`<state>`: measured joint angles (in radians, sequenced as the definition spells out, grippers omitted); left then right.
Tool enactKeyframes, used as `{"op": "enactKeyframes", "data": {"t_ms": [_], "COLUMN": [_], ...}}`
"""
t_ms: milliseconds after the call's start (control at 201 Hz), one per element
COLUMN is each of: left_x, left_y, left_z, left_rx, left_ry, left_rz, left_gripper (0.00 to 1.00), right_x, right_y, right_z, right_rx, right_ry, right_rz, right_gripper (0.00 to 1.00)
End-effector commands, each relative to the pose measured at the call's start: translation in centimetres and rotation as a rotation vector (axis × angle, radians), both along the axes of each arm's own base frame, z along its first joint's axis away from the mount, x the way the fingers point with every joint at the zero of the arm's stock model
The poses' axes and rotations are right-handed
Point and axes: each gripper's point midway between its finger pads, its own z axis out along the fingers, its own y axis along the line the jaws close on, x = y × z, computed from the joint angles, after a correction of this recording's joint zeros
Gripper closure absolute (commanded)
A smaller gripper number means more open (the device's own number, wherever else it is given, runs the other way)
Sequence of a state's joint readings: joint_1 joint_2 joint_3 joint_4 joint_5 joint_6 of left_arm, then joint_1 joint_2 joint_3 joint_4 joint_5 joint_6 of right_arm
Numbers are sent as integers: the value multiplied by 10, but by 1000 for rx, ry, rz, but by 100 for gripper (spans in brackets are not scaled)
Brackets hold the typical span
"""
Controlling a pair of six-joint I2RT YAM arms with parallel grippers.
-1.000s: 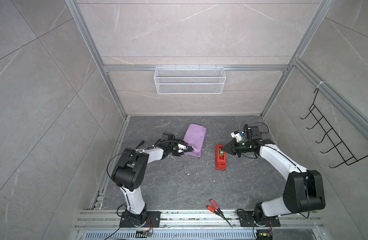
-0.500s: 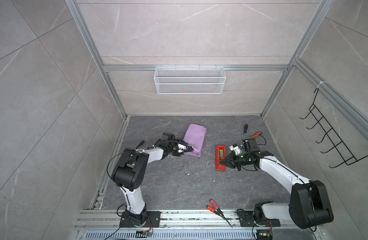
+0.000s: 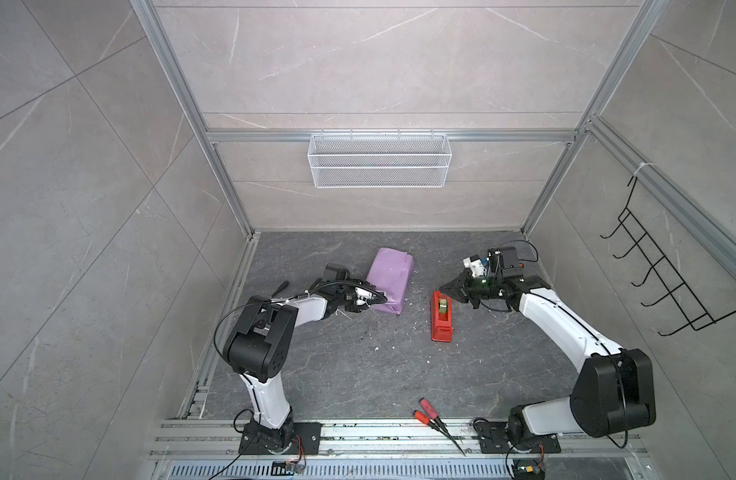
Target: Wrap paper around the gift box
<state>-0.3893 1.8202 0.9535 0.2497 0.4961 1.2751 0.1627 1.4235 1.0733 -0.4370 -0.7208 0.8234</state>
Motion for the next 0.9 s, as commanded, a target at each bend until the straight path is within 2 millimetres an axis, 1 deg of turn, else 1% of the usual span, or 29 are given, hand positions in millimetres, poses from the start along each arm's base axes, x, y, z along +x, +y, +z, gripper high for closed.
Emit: {"op": "enactKeyframes", "data": {"t_ms": [0,80,95,159,324,443,548,662,797,891], "left_x": [-25,-25,-25,-24,-24,-25,-25,-25,-24,-23], "left_y": [18,18,18,18,18,18,19,19,18,18], "left_z": [-45,-45,-45,-46,-47,-48,-49,-50,-50,-50], "left_rx": [99,99,98,99,99,102,105,106,105,104], "left_ry": [167,167,167,168,171,172,171,172,173,173], "left_rz": [45,45,45,46,47,44,46,46,47,48], "left_gripper": [52,52,52,52,52,52,52,52,52,52], "right_x": [-15,-34,-37,-55,-98,-121,-130,-135,-135,-132], "right_y": [0,0,0,-1,-5,-4,-2,-2,-4,-3], "right_z": [11,-9,-10,-28,-65,-87,-99,-107,-116,-128], "right_rx": [19,12,12,-3,-23,-23,-17,-21,-37,-44], "right_ry": [9,62,64,111,210,265,290,308,321,337], "right_rz": [3,14,16,27,27,46,61,68,64,62], "right_gripper": [100,100,100,100,100,100,100,100,100,100]}}
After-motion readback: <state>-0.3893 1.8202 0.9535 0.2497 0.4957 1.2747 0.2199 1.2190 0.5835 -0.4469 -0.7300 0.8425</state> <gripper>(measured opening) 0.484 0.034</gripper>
